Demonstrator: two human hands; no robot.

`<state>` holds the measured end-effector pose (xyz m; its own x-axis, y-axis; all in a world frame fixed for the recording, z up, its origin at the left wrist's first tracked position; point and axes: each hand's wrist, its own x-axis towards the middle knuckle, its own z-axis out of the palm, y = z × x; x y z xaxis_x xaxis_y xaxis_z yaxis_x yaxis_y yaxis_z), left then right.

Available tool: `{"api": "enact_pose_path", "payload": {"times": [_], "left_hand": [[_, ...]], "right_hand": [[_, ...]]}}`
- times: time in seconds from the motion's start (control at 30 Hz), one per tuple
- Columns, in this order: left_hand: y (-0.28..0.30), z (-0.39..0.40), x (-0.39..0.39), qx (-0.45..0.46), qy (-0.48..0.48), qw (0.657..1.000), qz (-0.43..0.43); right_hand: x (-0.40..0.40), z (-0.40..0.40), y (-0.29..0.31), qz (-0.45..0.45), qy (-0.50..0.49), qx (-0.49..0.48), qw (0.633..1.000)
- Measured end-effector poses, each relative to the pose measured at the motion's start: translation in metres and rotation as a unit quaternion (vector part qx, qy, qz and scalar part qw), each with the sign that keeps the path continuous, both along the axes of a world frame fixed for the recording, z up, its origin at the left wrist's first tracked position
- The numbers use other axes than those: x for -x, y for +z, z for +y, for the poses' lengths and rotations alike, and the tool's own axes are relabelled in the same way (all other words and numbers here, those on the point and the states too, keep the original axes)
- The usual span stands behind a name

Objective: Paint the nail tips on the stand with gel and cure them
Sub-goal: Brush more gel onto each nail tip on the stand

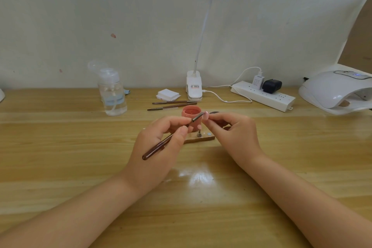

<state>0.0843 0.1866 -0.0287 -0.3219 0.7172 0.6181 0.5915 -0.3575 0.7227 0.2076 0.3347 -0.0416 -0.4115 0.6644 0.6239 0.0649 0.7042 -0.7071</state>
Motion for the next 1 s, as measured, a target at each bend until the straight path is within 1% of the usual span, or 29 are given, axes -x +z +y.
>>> {"api": "enact_pose_path", "payload": {"times": [0.07,0.13,0.2,0.3,0.4,0.47,0.57,0.63,0.73,0.9,1.0], "left_hand": [[-0.002,-0.001,0.002,0.014,-0.002,1.000,-0.009],[0.000,-0.003,0.001,0.002,-0.011,1.000,-0.012],[0.005,-0.001,0.000,-0.010,-0.013,0.999,-0.037],[0.020,0.013,0.008,0.005,0.056,0.995,-0.077],[0.039,0.031,0.024,0.073,0.127,0.986,-0.080],[0.050,0.042,0.032,0.102,0.148,0.982,-0.061],[0.063,0.060,0.037,0.150,0.184,0.971,0.034],[0.069,0.073,0.038,0.185,0.176,0.964,0.077],[0.072,0.090,0.036,0.241,0.166,0.949,0.116],[0.063,0.107,0.034,0.315,0.156,0.925,0.148],[0.060,0.110,0.035,0.316,0.167,0.925,0.133]], "right_hand": [[0.000,0.000,0.000,0.001,-0.001,0.002,1.000],[0.000,0.001,0.000,0.002,-0.008,0.013,1.000],[-0.001,0.002,-0.001,-0.001,-0.021,0.021,1.000],[0.000,0.006,-0.002,-0.010,-0.051,0.044,0.998],[0.001,0.009,-0.002,-0.008,-0.065,0.073,0.995],[0.003,0.010,-0.002,-0.005,-0.061,0.085,0.995],[0.003,0.010,-0.004,-0.003,-0.051,0.082,0.995],[0.004,0.010,-0.004,-0.003,-0.044,0.076,0.996],[0.004,0.010,-0.005,-0.006,-0.029,0.078,0.997],[0.005,0.010,-0.005,-0.010,-0.012,0.070,0.997],[0.004,0.011,-0.005,-0.008,-0.002,0.076,0.997]]}}
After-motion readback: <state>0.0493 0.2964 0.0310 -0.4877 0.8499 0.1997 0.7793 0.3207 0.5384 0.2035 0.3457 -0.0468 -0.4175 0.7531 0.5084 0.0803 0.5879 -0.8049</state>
